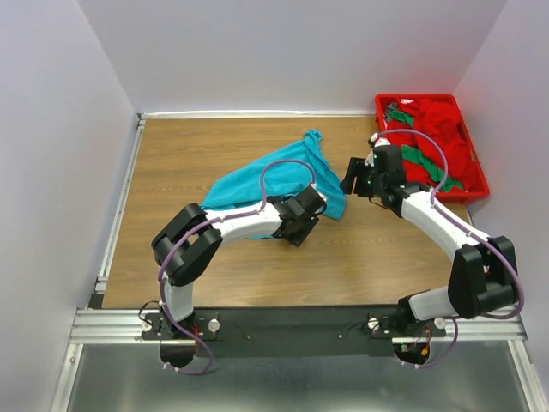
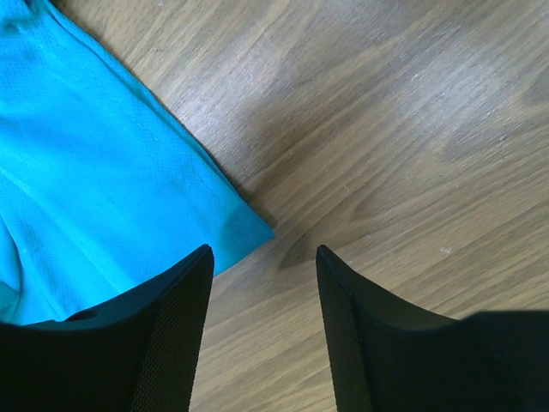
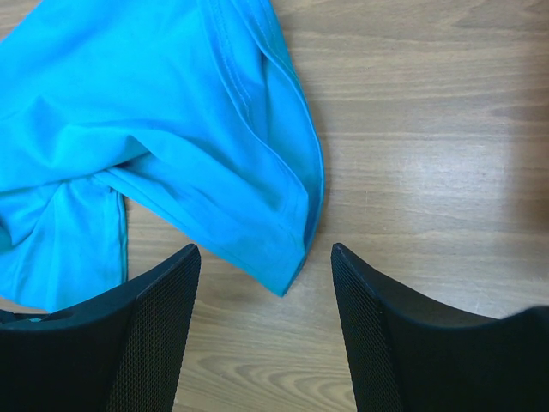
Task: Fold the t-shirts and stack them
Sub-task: Flatten the tshirt out
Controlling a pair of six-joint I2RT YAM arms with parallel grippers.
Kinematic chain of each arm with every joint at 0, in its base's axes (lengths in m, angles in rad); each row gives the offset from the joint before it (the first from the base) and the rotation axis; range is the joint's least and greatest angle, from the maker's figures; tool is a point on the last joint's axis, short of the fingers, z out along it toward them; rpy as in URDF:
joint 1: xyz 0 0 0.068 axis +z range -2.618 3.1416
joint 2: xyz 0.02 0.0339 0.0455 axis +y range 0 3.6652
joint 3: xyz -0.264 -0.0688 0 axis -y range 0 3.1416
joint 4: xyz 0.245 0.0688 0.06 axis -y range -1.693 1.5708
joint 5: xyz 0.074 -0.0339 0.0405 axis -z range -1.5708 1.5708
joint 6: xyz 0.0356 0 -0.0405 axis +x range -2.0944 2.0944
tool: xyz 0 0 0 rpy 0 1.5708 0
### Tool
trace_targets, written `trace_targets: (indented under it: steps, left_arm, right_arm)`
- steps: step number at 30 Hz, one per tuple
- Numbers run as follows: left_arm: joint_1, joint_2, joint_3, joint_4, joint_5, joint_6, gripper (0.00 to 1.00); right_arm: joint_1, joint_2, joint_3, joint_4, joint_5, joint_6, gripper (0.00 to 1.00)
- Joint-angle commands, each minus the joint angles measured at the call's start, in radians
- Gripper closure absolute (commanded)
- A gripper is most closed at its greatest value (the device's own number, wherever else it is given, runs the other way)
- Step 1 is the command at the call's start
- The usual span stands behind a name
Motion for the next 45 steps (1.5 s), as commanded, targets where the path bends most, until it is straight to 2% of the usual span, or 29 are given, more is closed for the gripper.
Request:
trace_targets:
  steps: [1, 11, 22, 24, 27, 28, 30, 31, 33, 40, 45]
  left_arm:
    - [0.021, 0.018, 0.008, 0.02, 0.049, 0.027, 0.42]
    - [0.064, 0.019, -0.017, 0.063, 0.121, 0.045, 0.42]
    - [0.081, 0.03, -0.072, 0.068, 0.122, 0.042, 0.42]
    - [0.081, 0.036, -0.075, 0.06, 0.115, 0.044, 0.45]
    - [0.081, 0.048, -0.078, 0.055, 0.118, 0.045, 0.57]
    - [0.081, 0.05, -0.081, 0.054, 0.118, 0.048, 0.67]
    - [0.081, 0.045, -0.088, 0.052, 0.113, 0.05, 0.76]
    - [0.081, 0.042, -0.091, 0.052, 0.11, 0.051, 0.88]
    - [0.081, 0.022, -0.097, 0.042, 0.089, 0.058, 0.99]
    - [0.124, -0.139, -0.137, 0.014, 0.015, 0.032, 1.0]
    - [0.144, -0.205, -0.134, 0.006, 0.012, 0.035, 1.0]
  right_arm:
    - [-0.005, -0.022, -0.021, -0.017, -0.021, -0.002, 0.3]
    - [-0.005, -0.028, -0.039, -0.019, -0.052, 0.002, 0.3]
    - [-0.007, -0.039, -0.047, -0.017, -0.072, 0.004, 0.3]
    - [-0.005, -0.035, -0.044, -0.019, -0.081, -0.002, 0.3]
    - [-0.005, -0.03, -0.045, -0.019, -0.093, -0.014, 0.3]
    - [-0.005, -0.03, -0.047, -0.019, -0.098, -0.025, 0.3]
    - [-0.004, -0.031, -0.049, -0.019, -0.118, -0.042, 0.3]
    - [-0.002, -0.031, -0.047, -0.022, -0.131, -0.06, 0.3]
    - [0.022, -0.024, -0.035, -0.048, -0.141, -0.099, 0.3]
    - [0.122, 0.059, -0.021, -0.122, -0.058, -0.143, 0.3]
    - [0.199, 0.162, 0.013, -0.129, 0.011, -0.198, 0.35]
